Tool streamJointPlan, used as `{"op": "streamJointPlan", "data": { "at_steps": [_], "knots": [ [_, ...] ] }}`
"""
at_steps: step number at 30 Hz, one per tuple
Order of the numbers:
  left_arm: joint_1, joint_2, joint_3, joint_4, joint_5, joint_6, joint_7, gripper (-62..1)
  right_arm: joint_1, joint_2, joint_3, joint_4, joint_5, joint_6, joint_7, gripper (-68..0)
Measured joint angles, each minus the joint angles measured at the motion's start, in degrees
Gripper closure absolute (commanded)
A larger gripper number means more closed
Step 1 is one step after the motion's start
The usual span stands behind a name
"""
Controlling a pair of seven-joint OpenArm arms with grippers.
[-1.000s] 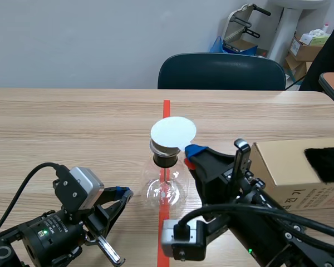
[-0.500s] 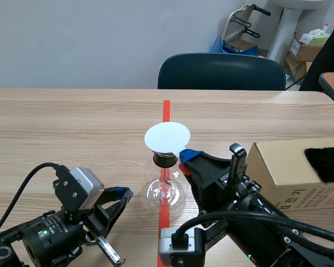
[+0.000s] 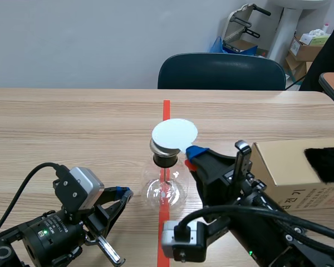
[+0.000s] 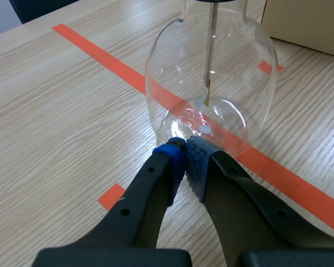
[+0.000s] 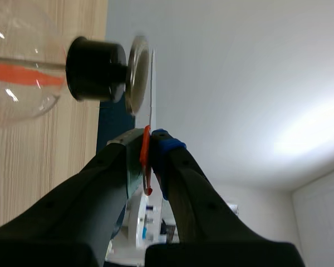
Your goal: Do the electroscope experiment
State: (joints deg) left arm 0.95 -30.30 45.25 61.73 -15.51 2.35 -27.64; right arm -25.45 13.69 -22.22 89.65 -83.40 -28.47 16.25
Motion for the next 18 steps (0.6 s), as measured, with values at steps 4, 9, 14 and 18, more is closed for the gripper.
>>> {"op": "streamJointPlan", "data": {
  "at_steps": [4, 9, 14, 18],
  "knots": [
    [0.00, 0.00, 0.00, 0.00, 0.00, 0.00, 0.00, -2.7, 0.00, -0.02, 0.00, 0.00, 0.00, 0.00, -6.56, -1.9],
    [0.00, 0.00, 0.00, 0.00, 0.00, 0.00, 0.00, -2.7, 0.00, -0.02, 0.00, 0.00, 0.00, 0.00, -16.13, -1.9],
    [0.00, 0.00, 0.00, 0.00, 0.00, 0.00, 0.00, -2.7, 0.00, -0.02, 0.02, 0.00, 0.04, 0.00, -24.35, -1.9],
    [0.00, 0.00, 0.00, 0.00, 0.00, 0.00, 0.00, -2.7, 0.00, -0.02, 0.00, 0.00, 0.04, 0.00, -28.89, -1.9]
  ]
}}
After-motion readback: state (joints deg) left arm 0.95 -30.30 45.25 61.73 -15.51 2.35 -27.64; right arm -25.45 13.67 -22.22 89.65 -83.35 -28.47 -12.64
